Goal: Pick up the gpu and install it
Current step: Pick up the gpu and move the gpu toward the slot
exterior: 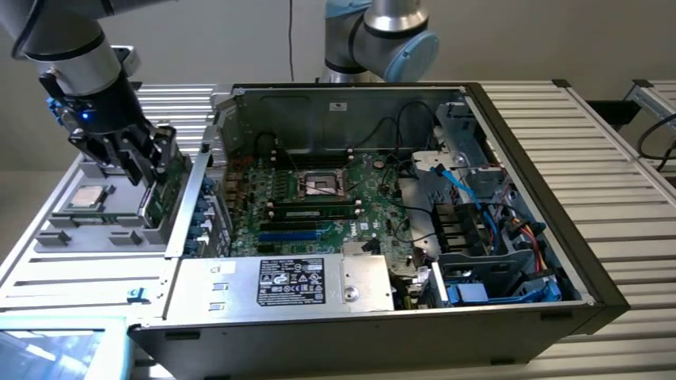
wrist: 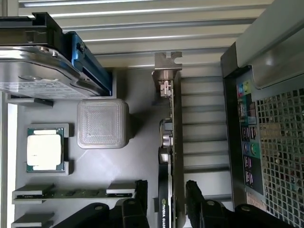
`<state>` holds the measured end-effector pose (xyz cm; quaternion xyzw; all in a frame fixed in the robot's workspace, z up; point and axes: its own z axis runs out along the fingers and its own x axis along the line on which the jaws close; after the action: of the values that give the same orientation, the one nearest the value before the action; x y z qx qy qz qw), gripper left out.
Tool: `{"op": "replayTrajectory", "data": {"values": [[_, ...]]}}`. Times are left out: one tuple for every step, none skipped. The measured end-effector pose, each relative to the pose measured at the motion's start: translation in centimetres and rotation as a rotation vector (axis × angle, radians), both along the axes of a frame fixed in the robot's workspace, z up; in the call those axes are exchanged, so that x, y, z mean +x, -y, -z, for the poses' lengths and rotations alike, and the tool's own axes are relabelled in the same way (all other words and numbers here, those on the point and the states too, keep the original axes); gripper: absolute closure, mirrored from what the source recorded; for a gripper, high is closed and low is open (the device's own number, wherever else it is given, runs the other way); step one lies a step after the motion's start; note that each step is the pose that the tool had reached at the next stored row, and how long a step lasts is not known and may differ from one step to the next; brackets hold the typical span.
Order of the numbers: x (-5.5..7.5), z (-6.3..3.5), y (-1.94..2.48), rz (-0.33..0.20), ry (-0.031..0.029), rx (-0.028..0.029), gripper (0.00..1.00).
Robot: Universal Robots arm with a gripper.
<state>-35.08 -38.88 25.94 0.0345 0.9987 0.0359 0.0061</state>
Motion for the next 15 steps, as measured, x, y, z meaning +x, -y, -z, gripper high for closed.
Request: {"op": "replayTrajectory", "data": {"values": [[0.0, 0.18, -0.1, 0.0, -0.0002, 0.0, 0.54], [0.0, 0.37, -0.21, 0.0, 0.0, 0.0001, 0.54], [0.0, 0.55, -0.38, 0.001, -0.0001, 0.0, 0.54], [0.0, 0.74, -0.54, 0.001, 0.0, 0.0001, 0.54], [0.0, 0.93, -0.67, 0.002, 0.0, 0.0001, 0.54], [0.0, 1.09, -0.76, 0.002, -0.0001, 0.0001, 0.54], [0.0, 1.27, -0.85, 0.002, -0.0001, 0.0001, 0.54], [0.0, 1.45, -0.91, 0.003, -0.0001, 0.0001, 0.54], [0.0, 1.65, -0.94, 0.003, 0.0, 0.0001, 0.54], [0.0, 1.83, -0.97, 0.003, 0.0, 0.0001, 0.54], [0.0, 2.01, -1.0, 0.003, 0.0, 0.0001, 0.54], [0.0, 2.2, -1.03, 0.003, 0.0, 0.0001, 0.54], [0.0, 2.37, -1.05, 0.003, 0.0, 0.0001, 0.54], [0.0, 2.54, -1.07, 0.003, 0.0005, 0.0002, 0.54], [0.0, 2.69, -1.08, 0.003, 0.0014, 0.0001, 0.54]]}}
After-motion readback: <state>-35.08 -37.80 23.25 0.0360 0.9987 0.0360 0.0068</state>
